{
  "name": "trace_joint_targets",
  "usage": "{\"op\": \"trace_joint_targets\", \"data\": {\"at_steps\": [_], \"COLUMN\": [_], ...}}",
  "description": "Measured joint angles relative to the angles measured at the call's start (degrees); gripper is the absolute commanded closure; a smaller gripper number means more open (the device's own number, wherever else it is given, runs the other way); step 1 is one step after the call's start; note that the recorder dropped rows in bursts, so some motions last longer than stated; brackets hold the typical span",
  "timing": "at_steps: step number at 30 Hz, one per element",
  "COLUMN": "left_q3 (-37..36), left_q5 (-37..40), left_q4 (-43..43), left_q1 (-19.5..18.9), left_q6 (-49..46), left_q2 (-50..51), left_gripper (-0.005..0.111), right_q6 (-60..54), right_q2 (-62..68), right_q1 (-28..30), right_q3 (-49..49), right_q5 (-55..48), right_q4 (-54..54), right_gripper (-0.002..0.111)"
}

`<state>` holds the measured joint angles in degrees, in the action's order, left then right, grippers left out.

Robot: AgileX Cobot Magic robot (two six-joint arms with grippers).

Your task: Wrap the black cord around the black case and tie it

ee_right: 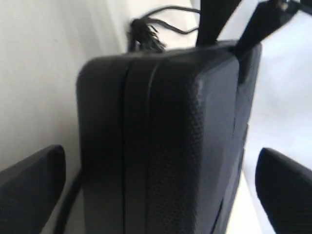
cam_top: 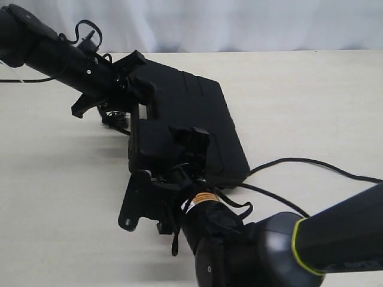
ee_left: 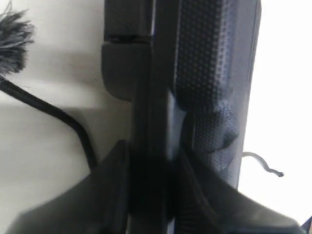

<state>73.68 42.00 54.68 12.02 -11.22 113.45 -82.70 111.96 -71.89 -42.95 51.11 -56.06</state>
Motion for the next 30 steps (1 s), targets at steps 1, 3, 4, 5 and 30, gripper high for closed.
{"op": "trace_joint_targets", "data": {"at_steps": [1,3,4,5,30], "left_q3": [0.00,0.00,0.00,0.00,0.66], "left_q5": [0.24,0.56,0.82,0.96,0.18], "left_q4": [0.01,0.11,0.41,0.53,-6.48], "left_q1": [0.00,0.00,0.00,0.00,0.22], "left_q6": [0.00,0.22,0.37,0.44,2.25], "left_q2": [-0.13,-0.41,-0.70,-0.99,-3.09], "left_gripper": [0.107,0.107,0.107,0.107,0.107], "right_q6": [0.46,0.97,1.09,1.09,8.81], "right_q2": [0.78,2.36,3.15,3.91,6.41], "right_q1": [-0.09,-0.09,-0.09,-0.09,-0.23], "right_q3": [0.00,-0.03,-0.03,-0.03,-0.12], "right_q5": [1.46,4.67,5.99,7.35,13.05], "right_q4": [0.00,0.00,0.00,0.00,1.47], "right_gripper": [0.010,0.010,0.012,0.013,0.104]}}
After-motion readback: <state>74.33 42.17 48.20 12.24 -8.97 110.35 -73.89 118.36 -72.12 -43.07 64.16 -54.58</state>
